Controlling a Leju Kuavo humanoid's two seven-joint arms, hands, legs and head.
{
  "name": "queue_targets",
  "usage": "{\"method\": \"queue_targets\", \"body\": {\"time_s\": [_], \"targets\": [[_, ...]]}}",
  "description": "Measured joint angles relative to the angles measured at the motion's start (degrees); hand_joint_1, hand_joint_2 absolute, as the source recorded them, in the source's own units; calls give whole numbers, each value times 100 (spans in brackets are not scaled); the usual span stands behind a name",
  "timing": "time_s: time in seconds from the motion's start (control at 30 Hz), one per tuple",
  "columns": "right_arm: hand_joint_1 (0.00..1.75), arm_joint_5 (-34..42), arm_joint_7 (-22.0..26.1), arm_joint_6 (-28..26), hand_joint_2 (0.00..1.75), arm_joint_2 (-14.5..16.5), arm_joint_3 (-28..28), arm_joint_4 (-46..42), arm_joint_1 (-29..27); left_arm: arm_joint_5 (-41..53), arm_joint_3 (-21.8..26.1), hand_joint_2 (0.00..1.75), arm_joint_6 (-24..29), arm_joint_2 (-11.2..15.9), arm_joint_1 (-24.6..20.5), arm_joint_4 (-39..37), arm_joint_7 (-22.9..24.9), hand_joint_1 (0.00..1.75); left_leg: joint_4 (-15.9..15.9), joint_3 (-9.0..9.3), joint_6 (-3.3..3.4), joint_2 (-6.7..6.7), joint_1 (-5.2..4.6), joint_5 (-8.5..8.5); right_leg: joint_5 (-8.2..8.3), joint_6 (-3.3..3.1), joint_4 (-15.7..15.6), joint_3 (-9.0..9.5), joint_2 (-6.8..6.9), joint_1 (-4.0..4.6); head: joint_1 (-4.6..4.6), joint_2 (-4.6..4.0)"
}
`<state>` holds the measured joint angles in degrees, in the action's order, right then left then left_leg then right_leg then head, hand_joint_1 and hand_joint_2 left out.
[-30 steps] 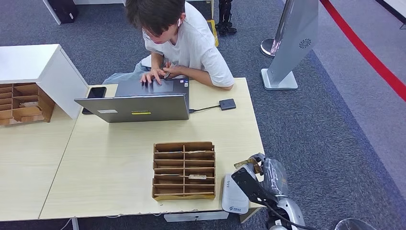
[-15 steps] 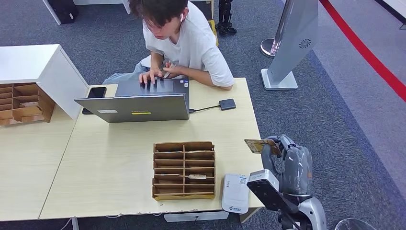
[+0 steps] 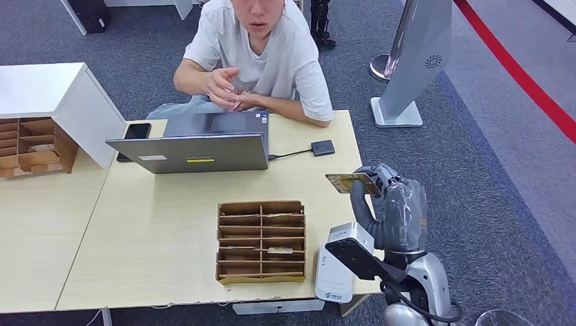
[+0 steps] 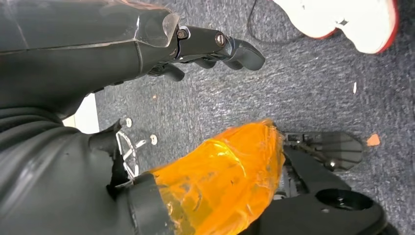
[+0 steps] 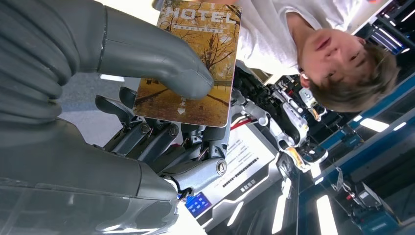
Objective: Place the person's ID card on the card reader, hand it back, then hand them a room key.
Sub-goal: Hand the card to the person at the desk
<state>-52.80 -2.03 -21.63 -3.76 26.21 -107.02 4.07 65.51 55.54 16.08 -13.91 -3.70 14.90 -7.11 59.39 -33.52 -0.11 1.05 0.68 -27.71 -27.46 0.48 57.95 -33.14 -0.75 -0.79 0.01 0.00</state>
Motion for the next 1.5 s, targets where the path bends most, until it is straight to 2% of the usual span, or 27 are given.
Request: {"method": "queue_targets", "body": {"time_s": [0.3, 0.6, 0.97, 1.0, 1.1, 1.13, 1.23, 1.37, 1.5], "targets": [[175, -215, -258, 256, 175, 67, 218, 140, 353, 43, -8, 0, -34, 148, -46, 1, 18, 0, 0, -1, 0, -1, 1, 0, 0, 0, 1, -1, -1, 1, -1, 0], [175, -422, -523, 539, 175, 288, 464, 628, 913, 168, -48, 0, -143, 216, -115, 1, 146, 0, 0, 0, -2, 1, 1, 3, 2, -1, 2, 0, 0, 1, 1, 0], [175, -223, -573, 624, 175, 484, 642, 1169, 1445, 126, -144, 0, -176, 224, -312, 1, 146, 0, 0, 0, -2, 2, 1, 3, 2, -1, 2, 0, 0, 1, 0, 0], [142, -191, -571, 622, 175, 490, 646, 1202, 1472, 94, -147, 0, -188, 224, -327, 1, 135, 0, 0, 0, -2, 2, 1, 3, 2, -1, 2, 0, 0, 1, 0, 0], [11, -9, -543, 602, 175, 496, 650, 1323, 1572, -60, -148, 0, -257, 217, -399, 1, 60, 0, 1, -1, -2, 2, 1, 4, 3, -1, 2, 0, 0, 0, 0, 0], [0, 45, -527, 590, 175, 496, 652, 1381, 1625, -102, -148, 0, -276, 210, -444, 1, 40, 0, 1, -1, -2, 2, 0, 4, 3, 0, 2, 0, 1, 0, 1, 0], [0, 114, -489, 557, 175, 496, 659, 1565, 1816, -212, -149, 0, -283, 196, -610, 1, 42, 0, 1, -1, -3, 2, 0, 7, 5, 0, 2, 0, 1, 0, 1, 0], [0, 108, -492, 604, 0, 496, 700, 1704, 2013, -381, -151, 0, -247, 203, -748, 1, 74, 0, 1, 0, -6, 1, 1, 9, 8, -2, 2, 0, 0, 0, 0, 0], [0, 728, -465, 937, 0, 493, 785, 1585, 2016, -596, -151, 0, -110, 237, -684, 1, 34, 0, 1, 0, -7, 1, 2, 8, 6, -1, 2, -3, -3, 1, 1, 0]]}}
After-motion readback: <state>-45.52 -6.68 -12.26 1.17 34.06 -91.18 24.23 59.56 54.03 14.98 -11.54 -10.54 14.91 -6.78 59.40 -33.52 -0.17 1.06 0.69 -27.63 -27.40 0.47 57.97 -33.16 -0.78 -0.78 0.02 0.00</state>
